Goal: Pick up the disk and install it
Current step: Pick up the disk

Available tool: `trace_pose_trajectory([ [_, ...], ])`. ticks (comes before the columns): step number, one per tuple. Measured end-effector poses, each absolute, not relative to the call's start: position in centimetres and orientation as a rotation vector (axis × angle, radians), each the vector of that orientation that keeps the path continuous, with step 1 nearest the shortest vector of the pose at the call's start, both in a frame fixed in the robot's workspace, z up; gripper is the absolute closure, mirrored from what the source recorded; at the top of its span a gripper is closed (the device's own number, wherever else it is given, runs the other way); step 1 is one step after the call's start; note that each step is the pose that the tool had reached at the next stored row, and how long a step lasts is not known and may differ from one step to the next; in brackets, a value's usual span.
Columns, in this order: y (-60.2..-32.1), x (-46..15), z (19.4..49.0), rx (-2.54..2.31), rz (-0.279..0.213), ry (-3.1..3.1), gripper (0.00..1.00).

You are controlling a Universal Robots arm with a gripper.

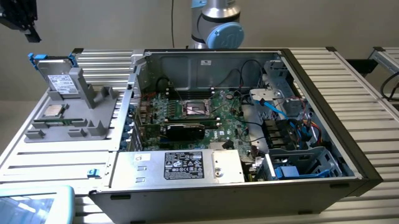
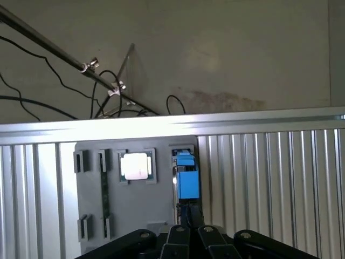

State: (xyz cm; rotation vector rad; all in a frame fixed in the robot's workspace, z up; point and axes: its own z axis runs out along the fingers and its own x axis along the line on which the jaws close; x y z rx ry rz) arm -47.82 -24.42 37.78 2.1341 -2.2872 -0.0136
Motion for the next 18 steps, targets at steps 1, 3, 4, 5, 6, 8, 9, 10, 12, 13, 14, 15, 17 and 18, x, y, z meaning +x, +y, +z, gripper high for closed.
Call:
trace_pose_trajectory([
  [1, -24.4, -47.9, 37.8, 2.134, -0.013, -2.287, 0.88],
  [3, -24.4, -47.9, 37.8, 2.134, -0.014, -2.287, 0.82],
  [4, -24.4, -47.9, 37.8, 2.134, -0.014, -2.287, 0.75],
  [5, -24.4, -47.9, 37.8, 2.134, -0.013, -2.287, 0.69],
  [6, -24.4, -47.9, 37.8, 2.134, -0.013, -2.287, 0.69],
  [8, -24.4, -48.0, 37.7, 2.131, -0.007, -2.285, 0.58],
  [9, -24.4, -48.0, 37.6, 2.129, -0.002, -2.282, 0.52],
  [10, -24.3, -48.0, 37.5, 2.126, 0.004, -2.279, 0.52],
  [12, -24.2, -48.1, 37.3, 2.123, 0.013, -2.276, 0.45],
  [13, -24.1, -48.1, 37.2, 2.121, 0.017, -2.274, 0.45],
  [14, -23.9, -48.1, 37.1, 2.120, 0.022, -2.272, 0.45],
  [15, -23.7, -48.2, 37.0, 2.118, 0.026, -2.270, 0.45],
  [17, -23.3, -48.3, 36.8, 2.116, 0.033, -2.267, 0.45],
  [18, -23.2, -48.4, 36.7, 2.116, 0.035, -2.265, 0.45],
])
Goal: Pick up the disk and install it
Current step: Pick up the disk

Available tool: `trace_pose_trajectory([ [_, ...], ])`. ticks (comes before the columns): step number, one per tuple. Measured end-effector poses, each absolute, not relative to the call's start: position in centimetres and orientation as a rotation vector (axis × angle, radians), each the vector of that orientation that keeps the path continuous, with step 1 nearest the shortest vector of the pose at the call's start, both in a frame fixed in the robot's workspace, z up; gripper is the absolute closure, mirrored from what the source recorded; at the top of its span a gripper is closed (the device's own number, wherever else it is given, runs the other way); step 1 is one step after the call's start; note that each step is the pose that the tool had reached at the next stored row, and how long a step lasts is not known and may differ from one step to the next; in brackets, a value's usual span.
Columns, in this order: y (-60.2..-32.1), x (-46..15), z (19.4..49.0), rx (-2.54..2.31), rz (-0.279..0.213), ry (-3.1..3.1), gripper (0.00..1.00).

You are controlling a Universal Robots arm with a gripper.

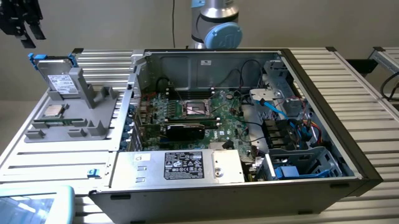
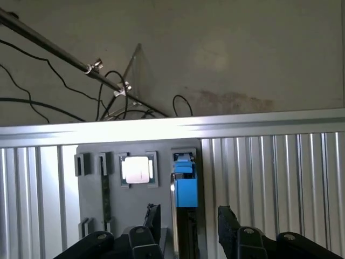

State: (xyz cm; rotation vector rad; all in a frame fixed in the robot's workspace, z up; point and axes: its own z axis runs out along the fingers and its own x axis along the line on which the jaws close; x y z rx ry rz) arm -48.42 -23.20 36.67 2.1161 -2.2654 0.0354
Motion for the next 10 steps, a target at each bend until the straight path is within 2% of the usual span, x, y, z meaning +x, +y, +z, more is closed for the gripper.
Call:
trace_pose_trajectory([
  [10, -23.8, -48.9, 35.0, 2.129, 0.027, -2.259, 0.45],
])
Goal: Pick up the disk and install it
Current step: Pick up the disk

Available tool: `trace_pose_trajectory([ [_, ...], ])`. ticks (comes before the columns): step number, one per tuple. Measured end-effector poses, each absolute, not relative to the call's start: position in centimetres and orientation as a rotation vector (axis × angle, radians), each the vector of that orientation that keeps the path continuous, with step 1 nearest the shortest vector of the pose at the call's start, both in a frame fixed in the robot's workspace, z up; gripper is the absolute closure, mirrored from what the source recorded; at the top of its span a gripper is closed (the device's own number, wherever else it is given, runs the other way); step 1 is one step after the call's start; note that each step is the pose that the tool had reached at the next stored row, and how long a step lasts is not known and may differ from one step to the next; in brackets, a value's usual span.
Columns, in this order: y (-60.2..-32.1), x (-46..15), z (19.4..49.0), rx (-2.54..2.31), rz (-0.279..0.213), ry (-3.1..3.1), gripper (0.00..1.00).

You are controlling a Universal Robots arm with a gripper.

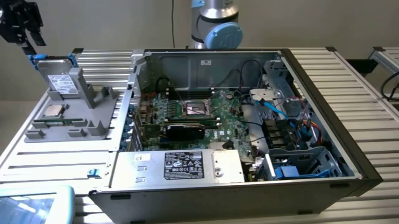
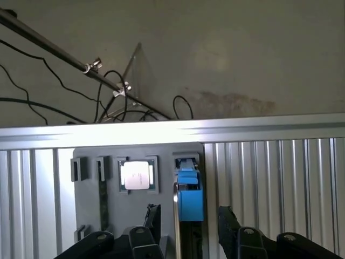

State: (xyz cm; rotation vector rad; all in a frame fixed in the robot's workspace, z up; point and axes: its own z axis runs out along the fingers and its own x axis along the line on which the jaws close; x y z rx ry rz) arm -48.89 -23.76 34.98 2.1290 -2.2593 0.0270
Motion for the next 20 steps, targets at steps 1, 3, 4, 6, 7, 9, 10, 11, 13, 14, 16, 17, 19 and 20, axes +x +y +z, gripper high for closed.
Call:
trace_pose_trajectory([
  [1, -23.8, -48.8, 34.9, 2.129, 0.023, -2.259, 0.45],
  [3, -23.8, -48.7, 34.6, 2.127, 0.016, -2.257, 0.45],
  [4, -23.8, -48.6, 34.5, 2.126, 0.012, -2.255, 0.45],
  [6, -23.8, -48.6, 34.3, 2.127, 0.004, -2.252, 0.45],
  [7, -23.8, -48.6, 34.3, 2.126, 0.004, -2.251, 0.45],
  [9, -23.8, -48.6, 34.3, 2.126, 0.004, -2.251, 0.45],
  [10, -23.8, -48.6, 34.3, 2.126, 0.004, -2.251, 0.45],
  [11, -23.8, -48.6, 34.3, 2.127, 0.004, -2.251, 0.45],
  [13, -23.9, -48.6, 34.0, 2.127, 0.003, -2.251, 0.45],
  [14, -23.9, -48.6, 33.9, 2.128, 0.002, -2.251, 0.45],
  [16, -23.9, -48.6, 33.5, 2.128, 0.001, -2.252, 0.45],
  [17, -23.9, -48.6, 33.4, 2.129, 0.002, -2.252, 0.45],
  [19, -23.9, -48.5, 33.0, 2.130, 0.002, -2.252, 0.45],
  [20, -23.9, -48.5, 32.8, 2.130, 0.001, -2.252, 0.45],
])
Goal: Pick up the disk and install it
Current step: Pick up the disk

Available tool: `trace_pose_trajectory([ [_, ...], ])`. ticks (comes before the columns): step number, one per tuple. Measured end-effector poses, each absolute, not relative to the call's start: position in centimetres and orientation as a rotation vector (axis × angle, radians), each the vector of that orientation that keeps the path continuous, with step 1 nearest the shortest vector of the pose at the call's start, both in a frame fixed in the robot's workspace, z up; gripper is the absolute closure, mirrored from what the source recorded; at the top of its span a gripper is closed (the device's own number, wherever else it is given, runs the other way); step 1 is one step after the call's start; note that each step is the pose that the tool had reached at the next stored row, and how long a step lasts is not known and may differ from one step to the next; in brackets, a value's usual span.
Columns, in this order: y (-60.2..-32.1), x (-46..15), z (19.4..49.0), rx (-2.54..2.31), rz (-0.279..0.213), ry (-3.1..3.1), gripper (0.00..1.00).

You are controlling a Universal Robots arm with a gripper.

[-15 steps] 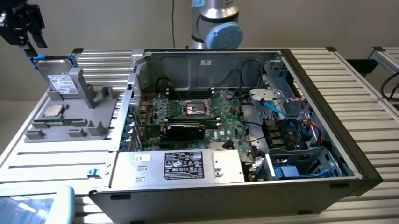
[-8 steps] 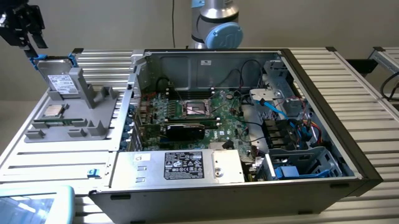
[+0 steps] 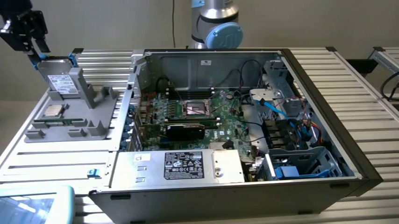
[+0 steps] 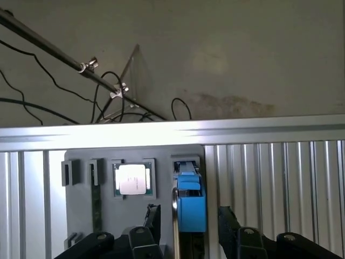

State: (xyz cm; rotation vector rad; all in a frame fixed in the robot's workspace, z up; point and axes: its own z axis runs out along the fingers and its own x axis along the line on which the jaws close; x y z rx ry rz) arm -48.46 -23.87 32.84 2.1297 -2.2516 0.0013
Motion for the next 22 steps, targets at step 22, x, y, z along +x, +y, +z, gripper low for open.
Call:
trace_pose_trajectory([
  [22, -23.9, -48.2, 29.1, 2.143, 0.001, -2.240, 0.45],
])
